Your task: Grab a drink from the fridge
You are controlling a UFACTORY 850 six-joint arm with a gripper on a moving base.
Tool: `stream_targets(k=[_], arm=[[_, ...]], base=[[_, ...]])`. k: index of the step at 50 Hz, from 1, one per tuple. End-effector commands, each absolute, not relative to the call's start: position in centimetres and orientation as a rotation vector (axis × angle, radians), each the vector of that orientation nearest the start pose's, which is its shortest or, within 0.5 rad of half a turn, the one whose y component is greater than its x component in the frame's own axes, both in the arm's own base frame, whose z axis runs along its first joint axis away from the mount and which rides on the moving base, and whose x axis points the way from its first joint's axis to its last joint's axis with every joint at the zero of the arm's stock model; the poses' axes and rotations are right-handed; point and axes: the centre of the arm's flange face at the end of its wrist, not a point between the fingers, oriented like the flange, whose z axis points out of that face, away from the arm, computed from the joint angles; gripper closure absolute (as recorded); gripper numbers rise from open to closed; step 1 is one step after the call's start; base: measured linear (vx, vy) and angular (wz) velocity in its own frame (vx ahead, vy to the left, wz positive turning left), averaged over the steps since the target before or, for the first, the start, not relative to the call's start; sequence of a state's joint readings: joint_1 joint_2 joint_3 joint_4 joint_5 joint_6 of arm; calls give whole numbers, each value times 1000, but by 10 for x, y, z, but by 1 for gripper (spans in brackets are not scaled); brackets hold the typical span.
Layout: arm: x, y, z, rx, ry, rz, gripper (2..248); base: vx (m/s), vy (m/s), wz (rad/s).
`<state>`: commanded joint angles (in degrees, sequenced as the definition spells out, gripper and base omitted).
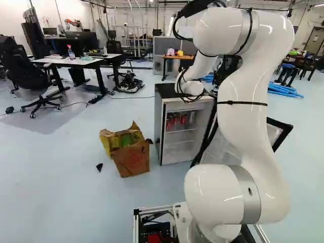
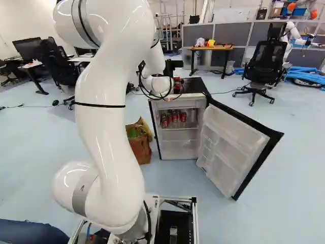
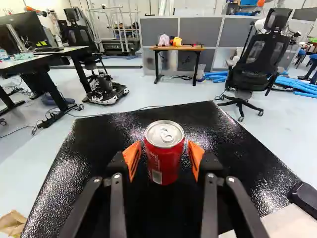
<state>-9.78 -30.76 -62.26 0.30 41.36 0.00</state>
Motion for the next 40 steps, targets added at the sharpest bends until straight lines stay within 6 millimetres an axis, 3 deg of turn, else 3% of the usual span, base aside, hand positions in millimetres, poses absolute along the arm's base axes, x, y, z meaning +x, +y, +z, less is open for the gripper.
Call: stream_targets(k=[1, 2, 6, 7, 11, 12, 40], arm=[[627, -108, 388, -2603, 231, -1922, 115], [627, -108, 388, -2603, 231, -1922, 80], [627, -108, 388, -2603, 231, -1922, 80], [627, -108, 388, -2603, 231, -1922, 44], [626, -108, 388, -2603, 231, -1921, 44], [626, -108, 388, -2603, 232, -1921, 8], [578, -104, 394, -2633, 242, -1881, 3]], base=[[0, 0, 0], [0, 0, 0], [0, 0, 0], [0, 0, 0], [0, 0, 0], [0, 0, 0], [0, 0, 0]])
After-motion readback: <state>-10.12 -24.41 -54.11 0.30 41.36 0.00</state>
